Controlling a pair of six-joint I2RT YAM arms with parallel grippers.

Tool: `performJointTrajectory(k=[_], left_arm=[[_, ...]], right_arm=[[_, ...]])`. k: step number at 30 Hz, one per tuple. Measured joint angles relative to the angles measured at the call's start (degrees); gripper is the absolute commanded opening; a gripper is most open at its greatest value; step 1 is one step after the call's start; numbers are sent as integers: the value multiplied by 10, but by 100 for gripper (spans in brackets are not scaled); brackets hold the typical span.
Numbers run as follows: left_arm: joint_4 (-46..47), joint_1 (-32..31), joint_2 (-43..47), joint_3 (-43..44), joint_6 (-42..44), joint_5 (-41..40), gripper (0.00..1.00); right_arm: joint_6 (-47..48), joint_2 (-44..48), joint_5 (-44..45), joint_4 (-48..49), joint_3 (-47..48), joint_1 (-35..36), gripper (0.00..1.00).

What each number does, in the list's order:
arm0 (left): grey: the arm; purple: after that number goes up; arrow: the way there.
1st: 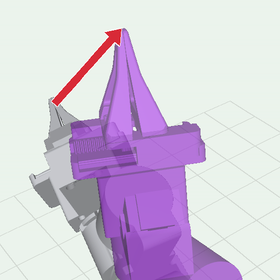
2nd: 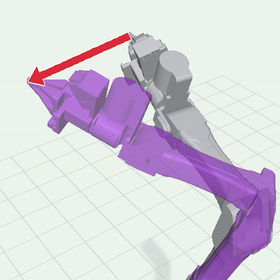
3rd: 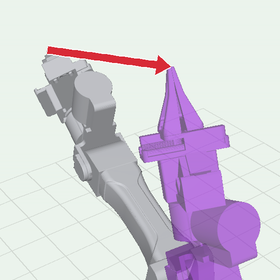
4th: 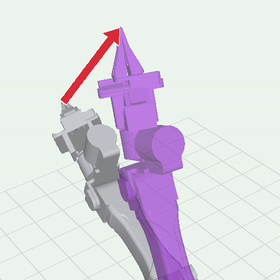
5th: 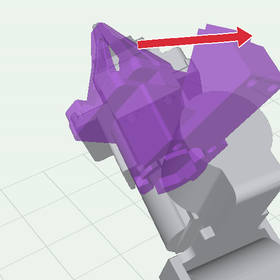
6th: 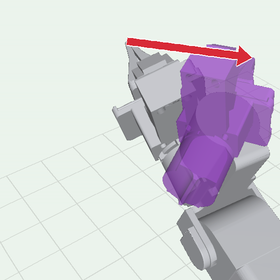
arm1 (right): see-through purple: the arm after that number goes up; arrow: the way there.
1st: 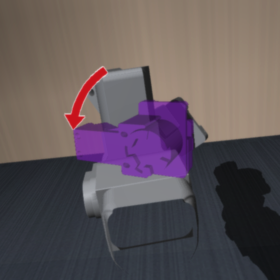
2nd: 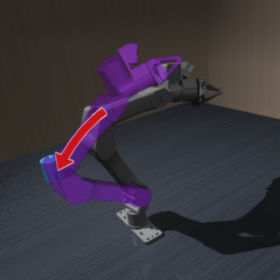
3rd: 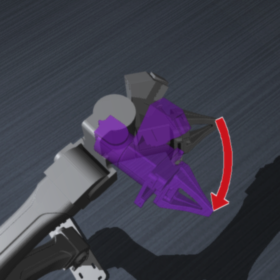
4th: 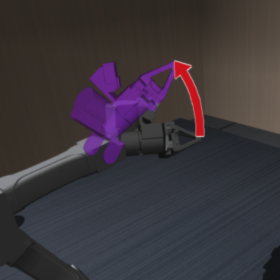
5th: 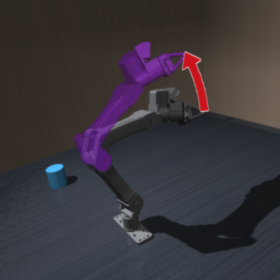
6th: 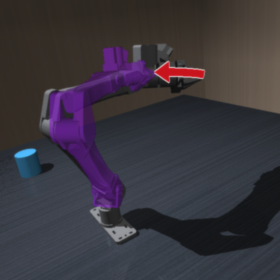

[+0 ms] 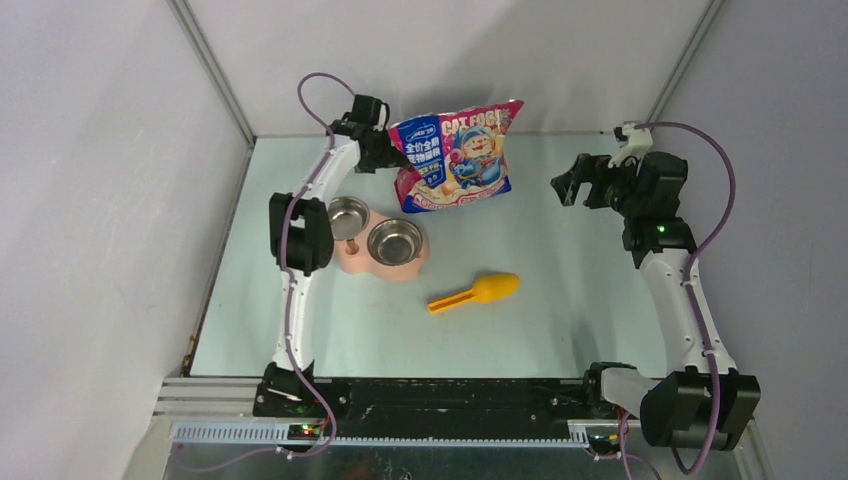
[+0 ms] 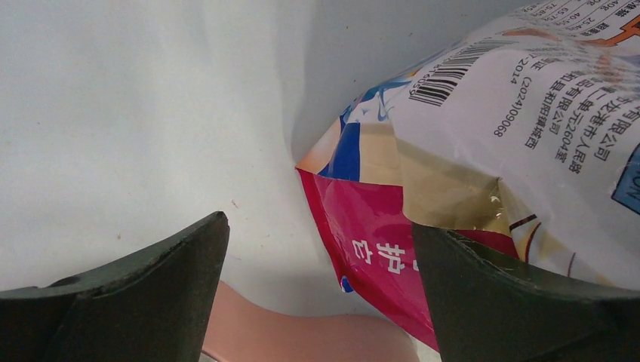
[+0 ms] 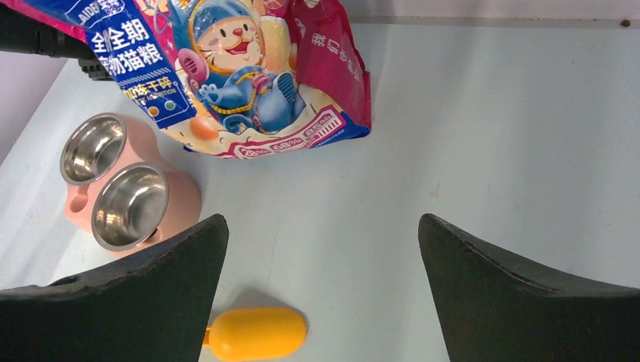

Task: Serve the pet food
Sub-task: Adjust the pet food bag at the center of the board.

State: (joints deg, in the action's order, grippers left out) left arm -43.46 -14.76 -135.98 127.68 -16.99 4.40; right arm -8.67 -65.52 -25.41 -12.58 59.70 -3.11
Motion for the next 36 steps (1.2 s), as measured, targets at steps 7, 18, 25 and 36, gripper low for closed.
performJointTrajectory(k=[7,18,25,36], left_arm=[[-17,-9,-27,47,-1,-1,98],[6,-68,-72,110,-12,-5,98],[27,-115,-90,135,-26,-9,98],[37,-137,-103,151,-42,-10,98]], right_arm=[[-6,0,-12,0,0,-18,99],[-13,0,-19,0,0,-24,99],[-14,9,-46,10,-15,-33,100],[-24,24,-110,25,-16,-90,100]])
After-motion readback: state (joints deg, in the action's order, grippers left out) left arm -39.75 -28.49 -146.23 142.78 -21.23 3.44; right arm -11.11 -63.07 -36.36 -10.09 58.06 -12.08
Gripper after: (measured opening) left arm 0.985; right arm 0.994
